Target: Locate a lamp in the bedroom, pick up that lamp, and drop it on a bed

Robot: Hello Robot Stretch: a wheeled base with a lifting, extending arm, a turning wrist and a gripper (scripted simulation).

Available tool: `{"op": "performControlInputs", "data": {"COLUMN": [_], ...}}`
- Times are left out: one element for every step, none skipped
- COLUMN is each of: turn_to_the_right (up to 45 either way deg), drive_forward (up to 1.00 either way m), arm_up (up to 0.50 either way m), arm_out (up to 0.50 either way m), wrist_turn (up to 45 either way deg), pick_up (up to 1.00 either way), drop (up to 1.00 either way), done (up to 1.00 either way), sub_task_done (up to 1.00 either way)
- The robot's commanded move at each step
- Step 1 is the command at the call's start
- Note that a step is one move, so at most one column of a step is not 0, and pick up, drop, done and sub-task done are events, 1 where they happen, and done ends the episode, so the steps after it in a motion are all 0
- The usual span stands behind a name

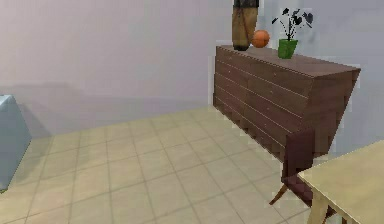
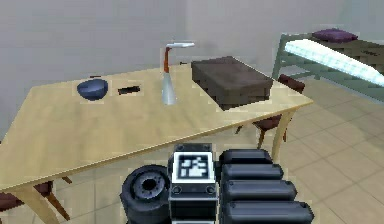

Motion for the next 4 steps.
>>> {"op": "performControlInputs", "data": {"turn_to_the_right": [45.0,30.0,0.0,-45.0], "drive_forward": [0.0,0.0,0.55,0.0], "arm_up": [0.0,0.0,0.0,0.0], "arm_out": [0.0,0.0,0.0,0.0], "wrist_turn": [0.0,0.0,0.0,0.0], "pick_up": [0.0,0.0,0.0,0.0], "drop": [0.0,0.0,0.0,0.0], "done": [0.0,0.0,0.0,0.0], "sub_task_done": [0.0,0.0,0.0,0.0]}}
